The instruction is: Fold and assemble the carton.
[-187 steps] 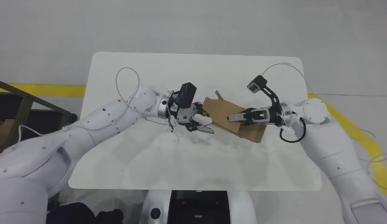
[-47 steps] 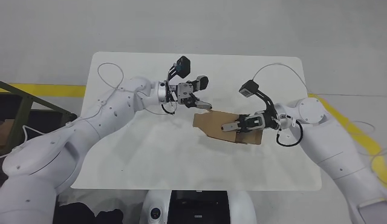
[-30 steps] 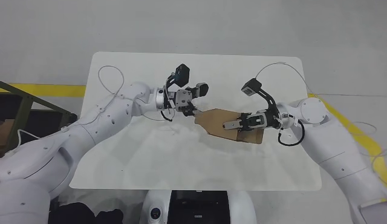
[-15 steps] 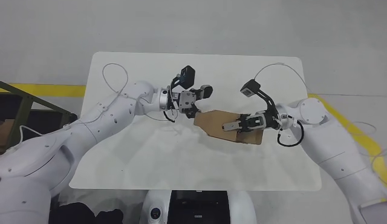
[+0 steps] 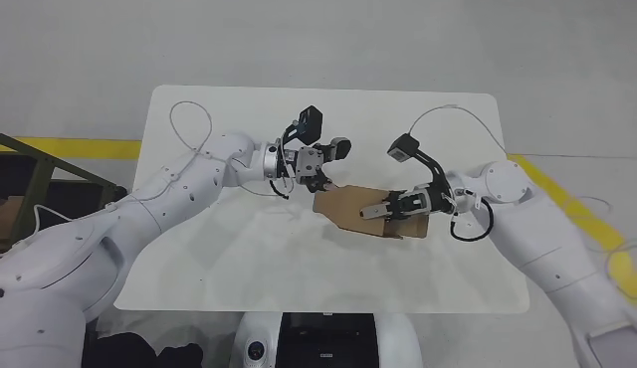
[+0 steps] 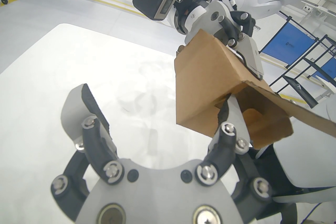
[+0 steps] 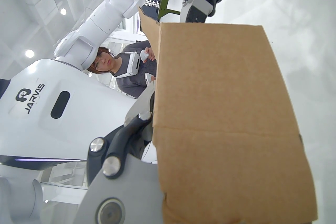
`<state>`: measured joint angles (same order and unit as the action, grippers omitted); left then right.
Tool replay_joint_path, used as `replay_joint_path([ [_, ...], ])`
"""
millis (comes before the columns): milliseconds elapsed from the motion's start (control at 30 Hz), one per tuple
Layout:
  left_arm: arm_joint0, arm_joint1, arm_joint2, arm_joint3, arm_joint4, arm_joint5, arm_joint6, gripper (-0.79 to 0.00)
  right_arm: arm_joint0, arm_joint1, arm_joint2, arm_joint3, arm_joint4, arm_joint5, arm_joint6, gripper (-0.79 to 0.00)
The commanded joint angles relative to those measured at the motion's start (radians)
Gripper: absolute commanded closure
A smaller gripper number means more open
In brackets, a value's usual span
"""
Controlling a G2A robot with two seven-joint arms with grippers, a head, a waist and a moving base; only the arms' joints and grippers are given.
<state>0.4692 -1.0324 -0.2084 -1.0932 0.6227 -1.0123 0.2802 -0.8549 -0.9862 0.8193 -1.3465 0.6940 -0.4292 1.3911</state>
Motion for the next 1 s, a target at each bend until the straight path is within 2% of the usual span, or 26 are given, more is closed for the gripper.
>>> replay_joint_path([
  [0, 0.000, 0.000, 0.000, 0.000, 0.001, 0.000, 0.000, -0.785, 0.002, -0.001, -0.002, 0.002, 0.001, 0.000, 0.000, 0.000],
  [500, 0.009, 0.006, -0.003, 0.006, 0.004, 0.000, 0.036, -0.785, -0.004, 0.005, 0.026, 0.025, 0.048, -0.008, -0.008, 0.000],
  [733, 0.028, 0.036, -0.018, 0.017, 0.007, 0.000, 0.135, -0.785, -0.018, 0.013, 0.062, 0.031, 0.066, -0.006, -0.006, 0.000],
  [967, 0.055, 0.081, -0.014, -0.025, 0.092, 0.000, 0.226, -0.785, -0.022, 0.011, 0.078, 0.046, 0.080, -0.008, -0.008, 0.000],
])
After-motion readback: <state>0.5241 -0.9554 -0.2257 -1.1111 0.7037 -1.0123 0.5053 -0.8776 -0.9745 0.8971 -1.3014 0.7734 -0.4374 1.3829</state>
